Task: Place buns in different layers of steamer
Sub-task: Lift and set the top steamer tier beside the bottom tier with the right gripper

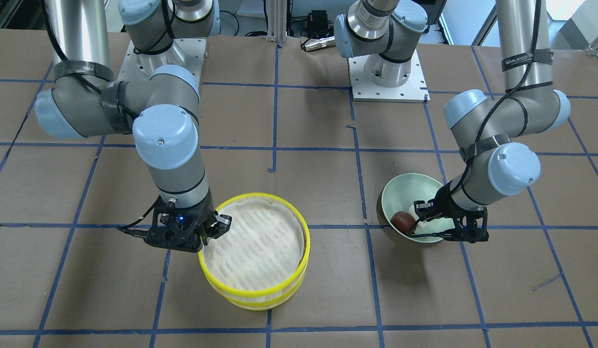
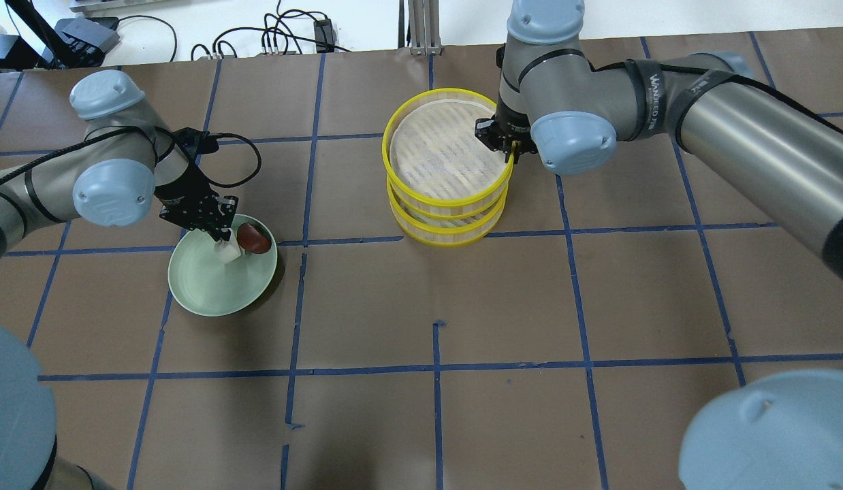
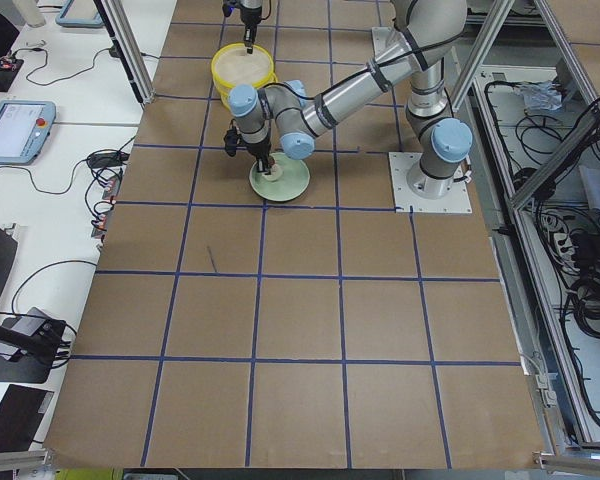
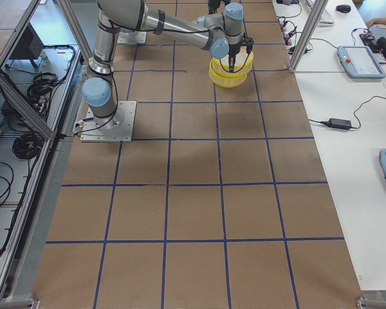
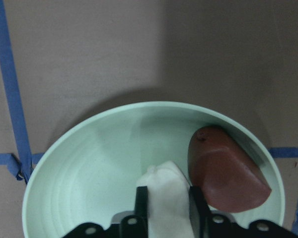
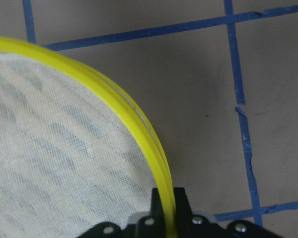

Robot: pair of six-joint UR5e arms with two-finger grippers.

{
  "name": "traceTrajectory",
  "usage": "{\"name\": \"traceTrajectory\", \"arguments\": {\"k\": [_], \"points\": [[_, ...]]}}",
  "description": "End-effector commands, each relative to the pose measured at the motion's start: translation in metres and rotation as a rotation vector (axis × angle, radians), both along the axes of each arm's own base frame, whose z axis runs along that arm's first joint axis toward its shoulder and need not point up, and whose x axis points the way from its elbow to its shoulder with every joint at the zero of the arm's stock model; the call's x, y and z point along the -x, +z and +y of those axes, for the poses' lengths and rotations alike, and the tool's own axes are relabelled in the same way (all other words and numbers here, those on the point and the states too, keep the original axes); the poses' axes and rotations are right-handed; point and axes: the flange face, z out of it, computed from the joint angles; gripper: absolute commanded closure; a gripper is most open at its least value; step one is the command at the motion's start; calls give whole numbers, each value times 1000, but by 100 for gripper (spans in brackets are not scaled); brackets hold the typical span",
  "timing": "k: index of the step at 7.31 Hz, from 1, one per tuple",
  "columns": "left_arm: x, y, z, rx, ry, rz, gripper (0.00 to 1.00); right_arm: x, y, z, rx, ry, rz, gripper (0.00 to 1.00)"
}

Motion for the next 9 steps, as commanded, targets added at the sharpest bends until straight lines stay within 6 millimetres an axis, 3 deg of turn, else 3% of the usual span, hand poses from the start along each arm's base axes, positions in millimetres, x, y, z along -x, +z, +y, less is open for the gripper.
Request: {"name": "traceTrajectory", "arguments": {"k": [1,2,3,4,5,6,7,9], "points": [[4,38,-3,71,11,-16,98,89,34,-14,10,-90,-10,92],[8,54,-4,90,9,-22,98,153,39,-17,-26,-85,-10,92],[24,73,-6,128,-16,-23,98,214,39,-20,-32,-23,27,92],[35,83,-3,146,-29,-12,93,261,36,-20,-43,-12,54,92],[33,62,2,103,-56,-12,27,296,28,-16,-71,34,80,92],[30,37,11,51,-69,-9,15,304,11,-10,-98,45,73,92],[27,28,14,36,-65,-15,12,308,-6,-7,-119,42,103,92],[19,16,13,1,-67,-76,11,312,-12,-8,-127,38,141,92]]}}
